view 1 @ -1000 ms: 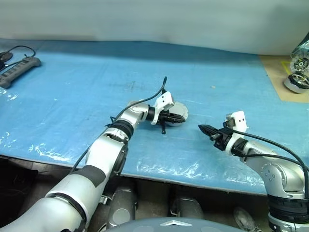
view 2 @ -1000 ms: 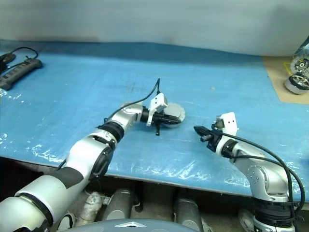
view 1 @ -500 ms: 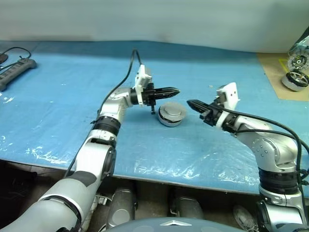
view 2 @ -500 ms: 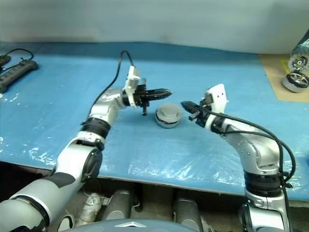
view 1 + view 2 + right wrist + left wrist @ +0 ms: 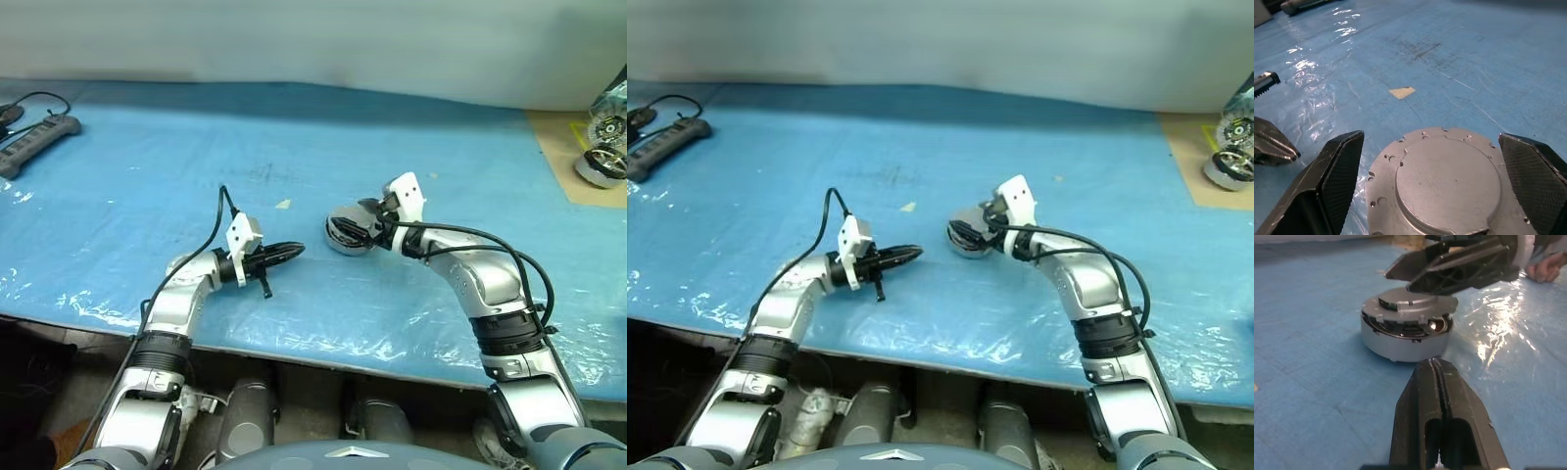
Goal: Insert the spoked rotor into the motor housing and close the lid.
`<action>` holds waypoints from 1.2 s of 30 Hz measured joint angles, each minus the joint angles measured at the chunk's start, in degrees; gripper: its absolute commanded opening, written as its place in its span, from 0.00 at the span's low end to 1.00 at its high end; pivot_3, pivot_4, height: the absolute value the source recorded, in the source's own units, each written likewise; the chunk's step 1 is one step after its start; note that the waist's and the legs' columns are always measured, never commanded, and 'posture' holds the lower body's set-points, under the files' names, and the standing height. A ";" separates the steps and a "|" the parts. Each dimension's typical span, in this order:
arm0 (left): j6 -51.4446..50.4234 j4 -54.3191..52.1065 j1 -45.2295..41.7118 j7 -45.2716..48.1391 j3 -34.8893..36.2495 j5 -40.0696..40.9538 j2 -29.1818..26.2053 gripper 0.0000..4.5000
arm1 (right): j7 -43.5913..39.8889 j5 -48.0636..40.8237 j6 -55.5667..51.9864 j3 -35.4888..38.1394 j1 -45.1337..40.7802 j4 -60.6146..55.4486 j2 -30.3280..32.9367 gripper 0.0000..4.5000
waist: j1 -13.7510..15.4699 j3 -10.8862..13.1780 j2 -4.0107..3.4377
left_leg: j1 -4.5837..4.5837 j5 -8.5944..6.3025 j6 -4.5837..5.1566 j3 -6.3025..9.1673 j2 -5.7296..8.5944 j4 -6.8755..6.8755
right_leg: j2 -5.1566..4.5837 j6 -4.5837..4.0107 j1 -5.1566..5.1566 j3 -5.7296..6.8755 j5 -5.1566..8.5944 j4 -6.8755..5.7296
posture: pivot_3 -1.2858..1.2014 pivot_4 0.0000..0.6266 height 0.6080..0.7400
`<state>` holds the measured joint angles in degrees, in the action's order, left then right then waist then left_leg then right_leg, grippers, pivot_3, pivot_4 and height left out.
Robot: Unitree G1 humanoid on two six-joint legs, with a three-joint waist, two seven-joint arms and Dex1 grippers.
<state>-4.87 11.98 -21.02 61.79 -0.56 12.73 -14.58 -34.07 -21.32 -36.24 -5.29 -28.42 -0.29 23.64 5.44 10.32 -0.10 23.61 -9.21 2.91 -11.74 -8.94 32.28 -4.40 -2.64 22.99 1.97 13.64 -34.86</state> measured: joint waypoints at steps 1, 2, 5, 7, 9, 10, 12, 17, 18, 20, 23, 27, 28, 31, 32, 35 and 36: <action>-0.02 -1.65 1.09 -0.76 -0.22 0.19 -0.01 0.00 | -0.44 0.78 0.17 -0.39 -0.06 0.43 0.46 1.00 | -0.07 0.00 0.00 | -0.03 0.01 -0.01 0.00 0.00 -0.04 | 0.01 0.00 -0.01 -0.02 0.00 0.01 | 0.52 0.24 1.00; -0.05 -2.76 2.20 -1.17 -0.61 0.35 -0.04 0.00 | -0.83 1.52 0.42 -0.69 -0.06 0.96 0.87 1.00 | -0.13 0.00 0.00 | -0.06 0.02 -0.03 -0.01 0.00 -0.09 | 0.02 0.00 0.00 -0.03 0.00 0.02 | 0.52 0.24 1.00; -0.43 -4.25 4.60 -2.48 -2.32 0.38 -0.05 0.00 | -1.51 3.23 1.50 -1.42 -0.06 2.61 0.97 1.00 | -0.32 0.00 0.00 | -0.02 0.04 -0.05 -0.02 -0.07 -0.14 | 0.11 0.00 0.10 -0.05 0.01 0.01 | 0.52 0.24 1.00; -0.57 -5.99 6.08 -3.51 -3.17 0.26 -0.39 0.00 | -2.03 4.12 2.69 -1.74 -0.04 3.06 0.87 1.00 | -0.39 0.00 0.00 | -0.03 0.04 -0.06 -0.02 -0.10 -0.14 | 0.14 0.00 0.11 -0.05 0.01 0.00 | 0.52 0.24 1.00; -0.84 -8.19 7.75 -4.13 -3.97 0.26 -0.91 0.00 | -2.05 4.83 3.33 -1.80 0.05 3.13 0.46 1.00 | -0.48 0.00 0.00 | -0.03 0.04 -0.05 -0.03 -0.10 -0.12 | 0.14 0.00 0.09 -0.05 0.01 0.00 | 0.52 0.24 1.00; -1.42 -9.68 8.85 -4.61 -4.25 0.37 -1.24 0.00 | -2.02 5.25 3.54 -1.89 0.20 3.17 0.25 1.00 | -0.58 0.00 0.00 | -0.04 0.04 -0.05 -0.03 -0.10 -0.11 | 0.14 0.00 0.08 -0.06 0.01 0.00 | 0.52 0.24 1.00; -3.41 -12.96 10.77 -5.33 -4.37 1.20 -2.09 0.00 | -1.95 6.07 4.37 -2.12 0.61 3.18 0.08 0.96 | -0.84 0.00 0.00 | -0.05 0.04 -0.05 -0.03 -0.10 -0.09 | 0.14 0.00 0.06 -0.07 0.01 -0.01 | 0.52 0.24 1.00; -9.11 -21.05 12.05 -7.27 -3.90 4.49 -5.15 0.00 | -2.75 7.95 7.44 -2.99 2.64 2.34 0.02 0.66 | -0.92 0.00 0.00 | -0.33 0.04 -0.08 -0.04 -0.09 -0.10 | 0.14 0.00 -0.20 -0.11 0.01 -0.01 | 0.52 0.24 1.00; -10.38 -22.41 11.99 -7.62 -3.69 5.39 -5.79 0.00 | -2.86 8.47 7.93 -3.39 2.95 2.01 0.03 0.66 | -1.02 0.00 0.00 | -0.38 0.04 -0.08 -0.06 -0.08 -0.12 | 0.14 0.01 -0.24 -0.14 0.01 -0.01 | 0.52 0.24 1.00; -12.52 -24.26 11.70 -8.29 -3.41 6.69 -6.87 0.00 | -2.55 9.39 8.13 -3.78 2.96 1.95 -0.15 0.66 | -1.21 -0.01 -0.01 | -0.41 0.05 -0.10 -0.06 -0.08 -0.13 | 0.14 0.01 -0.24 -0.15 0.01 -0.02 | 0.52 0.24 1.00; -15.42 -26.30 10.66 -9.10 -3.12 8.51 -8.32 0.00 | -2.16 10.04 7.99 -3.92 2.74 2.01 -0.80 0.66 | -1.42 -0.01 -0.01 | -0.42 0.08 -0.14 -0.06 -0.08 -0.14 | 0.15 0.01 -0.24 -0.15 0.01 -0.03 | 0.52 0.24 1.00; -19.30 -28.31 7.33 -10.91 -2.75 10.34 -9.21 0.00 | -1.79 9.48 5.64 -2.77 2.06 2.06 -2.91 0.66 | -1.57 -0.01 0.00 | -0.45 0.11 -0.19 -0.06 -0.08 -0.13 | 0.15 0.01 -0.24 -0.18 0.01 -0.09 | 0.52 0.24 1.00; -19.75 -28.46 6.63 -11.28 -2.75 10.57 -9.21 0.00 | -1.70 9.24 5.10 -2.45 1.95 2.07 -3.35 0.66 | -1.63 -0.01 0.00 | -0.47 0.12 -0.21 -0.06 -0.07 -0.13 | 0.16 0.01 -0.23 -0.21 0.01 -0.11 | 0.52 0.24 1.00; -21.43 -28.51 4.61 -12.60 -2.97 10.83 -9.18 0.00 | -1.30 8.53 3.69 -1.53 0.91 3.16 -4.05 0.66 | -1.71 -0.01 0.00 | -0.48 0.14 -0.24 -0.06 -0.07 -0.13 | 0.17 0.01 -0.21 -0.23 0.01 -0.17 | 0.52 0.24 1.00; -21.63 -28.17 3.86 -12.86 -3.29 10.80 -9.16 0.00 | -1.19 8.89 3.86 -1.57 0.78 3.45 -3.93 0.66 | -1.63 -0.01 0.00 | -0.48 0.15 -0.24 -0.06 -0.08 -0.13 | 0.17 0.01 -0.21 -0.22 0.01 -0.17 | 0.52 0.24 1.00; -21.60 -24.12 -1.03 -13.80 -3.44 9.89 -9.39 0.00 | -1.22 10.99 5.73 -3.09 0.88 3.75 -3.21 0.66 | -1.54 -0.02 0.01 | -0.51 0.17 -0.28 -0.06 -0.07 -0.10 | 0.18 0.01 -0.23 -0.23 0.01 -0.22 | 0.52 0.24 1.00; -21.49 -23.42 -1.78 -13.99 -3.36 9.64 -9.58 0.00 | -1.17 11.64 6.37 -3.69 1.01 3.76 -3.15 0.66 | -1.56 -0.03 0.00 | -0.52 0.17 -0.28 -0.06 -0.05 -0.10 | 0.17 0.01 -0.25 -0.25 0.01 -0.22 | 0.52 0.24 1.00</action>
<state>-26.35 -11.44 -22.79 47.80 -3.92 22.37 -24.16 -35.24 -9.68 -29.87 -8.98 -27.41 3.48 20.48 3.88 10.29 -0.10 23.09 -9.04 2.63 -11.79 -8.99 32.18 -4.23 -2.63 22.74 1.72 13.65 -35.08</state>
